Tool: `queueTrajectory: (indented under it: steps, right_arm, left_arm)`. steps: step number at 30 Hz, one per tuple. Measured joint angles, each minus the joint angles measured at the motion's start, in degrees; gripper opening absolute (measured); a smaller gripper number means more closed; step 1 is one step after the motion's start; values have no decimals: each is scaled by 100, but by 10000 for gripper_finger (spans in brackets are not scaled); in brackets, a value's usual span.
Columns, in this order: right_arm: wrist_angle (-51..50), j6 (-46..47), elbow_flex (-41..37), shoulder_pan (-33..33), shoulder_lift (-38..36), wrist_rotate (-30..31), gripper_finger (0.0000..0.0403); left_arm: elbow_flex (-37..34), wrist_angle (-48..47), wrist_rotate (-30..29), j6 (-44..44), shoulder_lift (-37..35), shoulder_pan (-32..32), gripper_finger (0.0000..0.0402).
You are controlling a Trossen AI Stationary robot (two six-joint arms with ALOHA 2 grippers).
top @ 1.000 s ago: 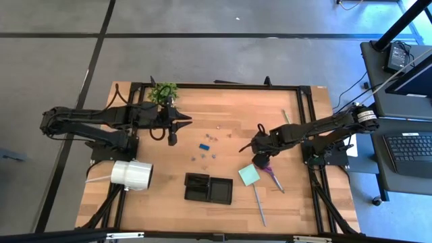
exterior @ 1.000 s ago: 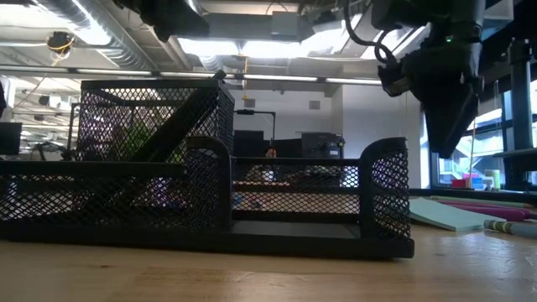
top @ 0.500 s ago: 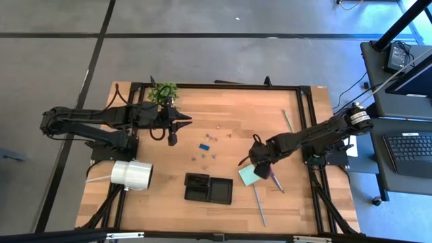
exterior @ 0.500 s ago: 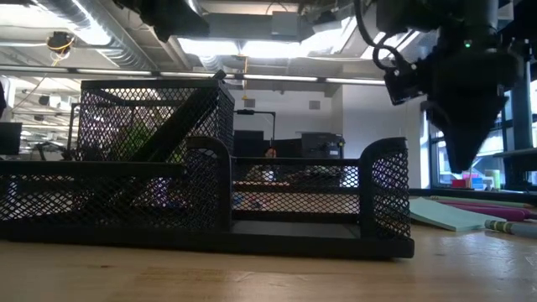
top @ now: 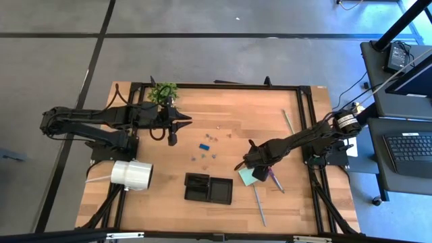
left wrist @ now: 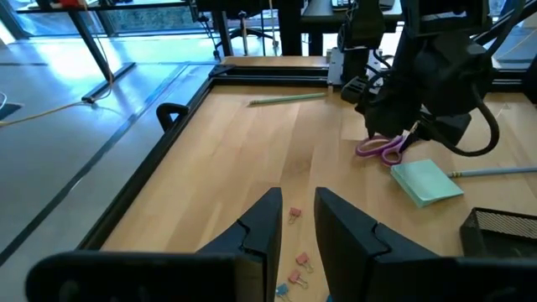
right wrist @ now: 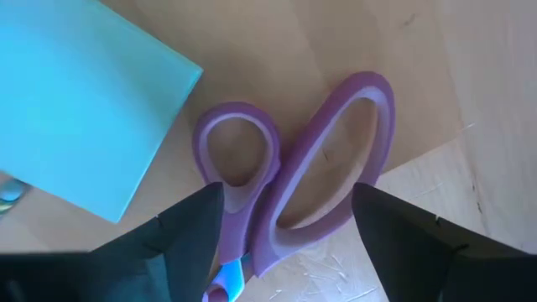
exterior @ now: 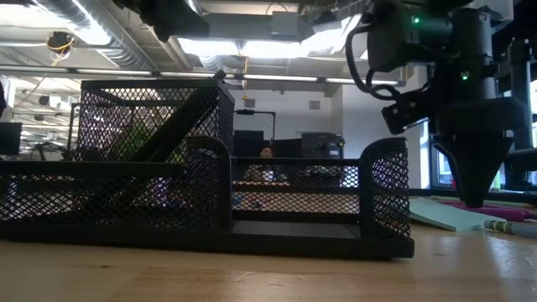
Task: Pick and place office supplies into organizer
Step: Put the scissors into the desk organizer
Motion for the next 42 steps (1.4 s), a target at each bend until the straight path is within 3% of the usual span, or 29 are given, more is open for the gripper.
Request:
queueTrajectory:
  steps: [10, 30, 34, 42]
  right_arm:
    - [36, -4, -9, -36, 73, -38, 251]
    - [555, -129, -46, -39, 117, 141, 68]
    - [563, -129, -46, -38, 114, 109, 69]
    - [527, 302, -46, -44, 114, 108, 140]
  left_arm:
    - [0, 1, 0, 0, 0, 0, 68]
    - [0, -19, 0, 0, 2, -2, 68]
    - [0, -19, 0, 0, 7, -2, 68]
    - [0, -21, 2, -3, 7, -2, 68]
